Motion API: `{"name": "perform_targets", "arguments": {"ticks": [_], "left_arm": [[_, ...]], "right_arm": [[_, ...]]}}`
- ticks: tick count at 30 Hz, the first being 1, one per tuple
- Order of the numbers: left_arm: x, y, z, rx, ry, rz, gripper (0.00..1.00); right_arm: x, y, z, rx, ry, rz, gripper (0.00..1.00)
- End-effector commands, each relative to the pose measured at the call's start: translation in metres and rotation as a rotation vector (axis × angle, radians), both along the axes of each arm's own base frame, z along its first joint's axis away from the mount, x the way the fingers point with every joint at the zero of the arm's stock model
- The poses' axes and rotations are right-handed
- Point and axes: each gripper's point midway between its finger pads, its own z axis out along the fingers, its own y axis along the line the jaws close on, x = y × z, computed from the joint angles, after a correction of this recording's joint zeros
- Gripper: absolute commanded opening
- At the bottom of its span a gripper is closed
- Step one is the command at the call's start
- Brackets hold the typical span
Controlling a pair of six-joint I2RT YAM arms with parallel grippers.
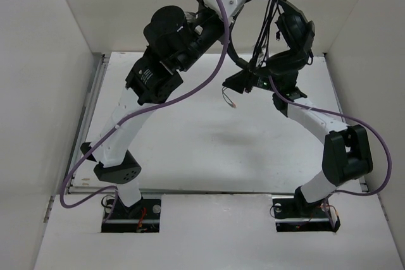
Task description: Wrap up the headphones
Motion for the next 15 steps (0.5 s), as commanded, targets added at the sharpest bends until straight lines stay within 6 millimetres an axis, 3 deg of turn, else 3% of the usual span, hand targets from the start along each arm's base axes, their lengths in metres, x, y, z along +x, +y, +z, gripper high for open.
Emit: {"name": "perform_targets", "arguments": {"ticks": [1, 15], "left_arm": [[-0.022, 0.026, 0.059, -0.166, -0.115, 0.007, 0.02], [-0.022, 0.031, 0.065, -0.175, -0.131, 0.018, 0.03]], "right_arm": [[0.015, -0.002, 0.021, 0.007, -0.080, -0.030, 0.43], [0.022, -0.021, 0.011, 0.013, -0.054, -0.106, 0.43]]}}
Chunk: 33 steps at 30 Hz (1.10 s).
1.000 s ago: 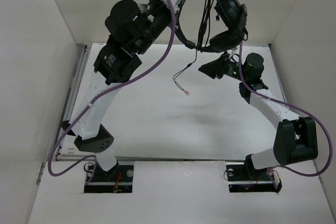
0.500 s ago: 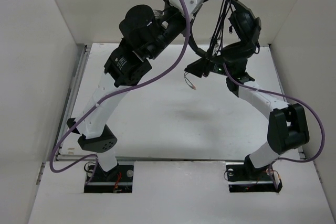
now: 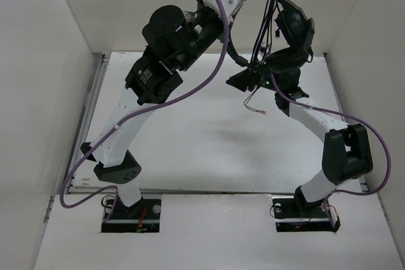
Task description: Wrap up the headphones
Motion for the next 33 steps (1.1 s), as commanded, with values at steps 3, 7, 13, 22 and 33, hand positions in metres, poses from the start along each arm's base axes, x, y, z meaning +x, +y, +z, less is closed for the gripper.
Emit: {"name": "perform_targets", "arguments": {"ticks": [3, 7, 13, 22, 33], "left_arm": [[-0.020, 0.035, 0.061, -0.171, -0.114, 0.019, 0.03], [-0.018, 0.040, 0.059, -0.165, -0.110, 0.033, 0.03], [-0.010, 0.048, 0.053, -0.154, -0.094, 0.059, 0.03], [-0.001, 0.061, 0.053, -0.157, -0.095, 0.093, 0.03], [0.025, 0.089, 0.046, -0.151, -0.082, 0.183, 0.02]], "right_arm": [[0.012, -0.018, 0.021, 0.020, -0.085, -0.081, 0.43], [0.027, -0.034, 0.021, 0.017, -0.092, -0.158, 0.42], [0.056, -0.070, 0.027, -0.026, -0.137, -0.322, 0.41], [0.040, -0.073, 0.011, -0.097, -0.161, -0.300, 0.41], [-0.025, -0.009, -0.020, -0.132, -0.092, -0.120, 0.36]]}}
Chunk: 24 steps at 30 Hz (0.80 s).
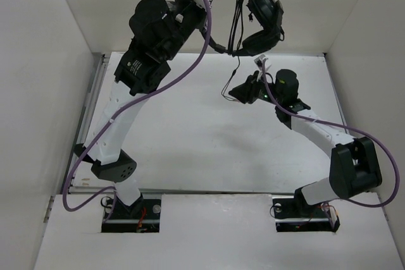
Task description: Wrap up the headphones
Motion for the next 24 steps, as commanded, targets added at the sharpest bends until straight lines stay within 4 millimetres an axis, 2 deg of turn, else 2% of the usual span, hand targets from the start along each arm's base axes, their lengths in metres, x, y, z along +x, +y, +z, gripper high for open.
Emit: {"name": "perform_targets", "arguments": {"ticks": [1, 5, 9, 16, 24], "left_arm": [[-0.022, 0.039, 0.058, -0.167, -0.117, 0.030, 0.02], [-0.011, 0.051, 0.054, -0.174, -0.107, 0.065, 0.02], [-0.010, 0.056, 0.055, -0.178, -0.109, 0.075, 0.02], [-0.025, 0.040, 0.061, -0.178, -0.122, 0.027, 0.03], [-0.027, 0.030, 0.061, -0.175, -0.124, 0.011, 0.03]], "right_arm": [[-0.012, 0.013, 0.015, -0.010, -0.053, 0.038, 0.36], [-0.010, 0.016, 0.020, -0.026, -0.068, 0.045, 0.36], [-0.009, 0.020, 0.030, -0.026, -0.091, 0.055, 0.36], [-0.003, 0.039, 0.035, -0.069, -0.147, 0.076, 0.38], [0.007, 0.066, 0.040, -0.116, -0.210, 0.102, 0.40]]}}
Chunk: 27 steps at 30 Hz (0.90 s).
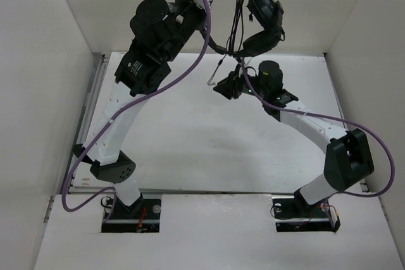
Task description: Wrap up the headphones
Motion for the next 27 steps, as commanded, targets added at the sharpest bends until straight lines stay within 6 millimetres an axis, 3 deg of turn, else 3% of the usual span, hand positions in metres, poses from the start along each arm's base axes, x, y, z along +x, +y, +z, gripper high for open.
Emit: {"name": "perform_targets", "arguments": {"ticks": [1, 7, 14, 17, 22, 27], "left_arm": [[-0.032, 0.025, 0.066, -0.162, -0.147, -0.008, 0.03], [-0.039, 0.015, 0.071, -0.167, -0.157, -0.028, 0.03], [-0.047, 0.006, 0.076, -0.172, -0.172, -0.047, 0.03], [-0.047, 0.007, 0.076, -0.172, -0.173, -0.042, 0.03], [-0.043, 0.010, 0.076, -0.173, -0.172, -0.026, 0.03], [-0.020, 0.024, 0.064, -0.163, -0.147, 0.047, 0.03]], "right_arm": [[0.013, 0.009, 0.017, -0.014, -0.088, -0.018, 0.40], [0.010, 0.019, 0.015, 0.004, -0.071, -0.004, 0.40], [0.004, 0.022, 0.000, 0.005, -0.049, 0.010, 0.36], [-0.001, 0.024, -0.004, 0.007, -0.046, 0.037, 0.27], [-0.014, 0.030, -0.004, 0.010, -0.053, 0.104, 0.01], [-0.030, 0.030, -0.001, -0.003, -0.057, 0.115, 0.00]]}}
